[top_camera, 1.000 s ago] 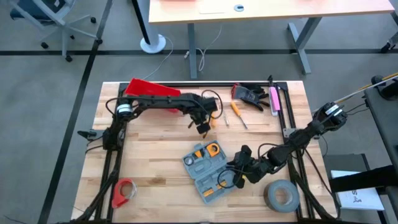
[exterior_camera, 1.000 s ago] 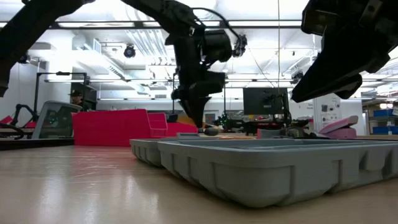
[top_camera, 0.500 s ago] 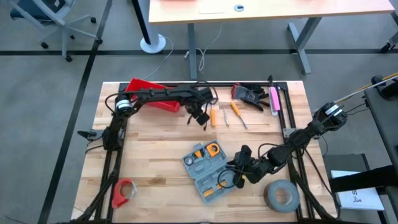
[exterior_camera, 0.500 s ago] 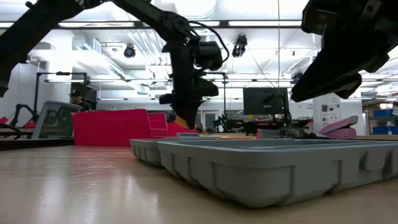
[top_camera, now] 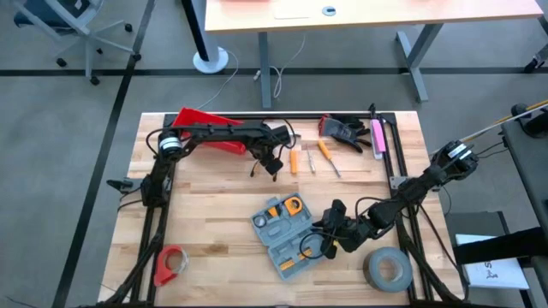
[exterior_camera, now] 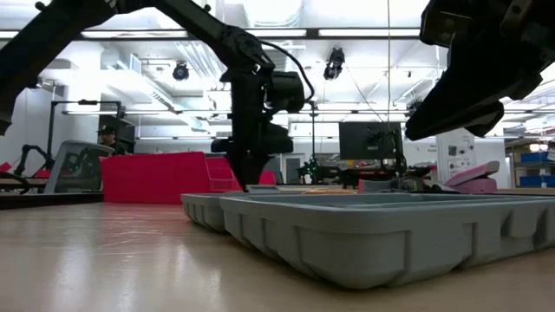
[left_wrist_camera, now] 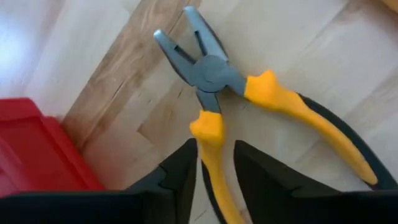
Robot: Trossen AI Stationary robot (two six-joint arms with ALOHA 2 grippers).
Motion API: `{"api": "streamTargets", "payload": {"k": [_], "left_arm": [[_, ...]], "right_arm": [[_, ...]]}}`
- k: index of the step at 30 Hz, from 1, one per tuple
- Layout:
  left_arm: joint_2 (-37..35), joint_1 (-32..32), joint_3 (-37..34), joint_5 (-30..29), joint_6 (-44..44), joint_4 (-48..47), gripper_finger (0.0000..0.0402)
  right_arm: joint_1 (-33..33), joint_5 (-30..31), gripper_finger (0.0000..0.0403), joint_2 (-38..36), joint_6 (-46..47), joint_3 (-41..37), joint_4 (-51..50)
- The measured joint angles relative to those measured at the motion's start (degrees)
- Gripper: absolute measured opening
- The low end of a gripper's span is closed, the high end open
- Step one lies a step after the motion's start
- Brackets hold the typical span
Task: Prefit tool cases
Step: Remove the yellow pliers from the prefit tool case to the table, then remove the black electrical tape from the prefit tool case to the table
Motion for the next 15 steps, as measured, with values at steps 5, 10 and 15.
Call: {"api": "streamTargets", "payload": {"k": [5,10,15], "left_arm": [[-0.2,-0.5,0.1,0.0,2.5,1.0,0.0149],[-3.2,-2.1,0.4,0.1,4.1,2.0,0.0172],[-7.3,-5.1,-1.2,2.4,6.0,2.3,0.0174]], "right_arm": [[0.0,0.0,0.0071,0.0,0.0,0.0,0.0],[0.0,0.0,0.0073,0.0,0.0,0.0,0.0],[0.0,0.0,0.0063,0.0,0.0,0.0,0.0]]}}
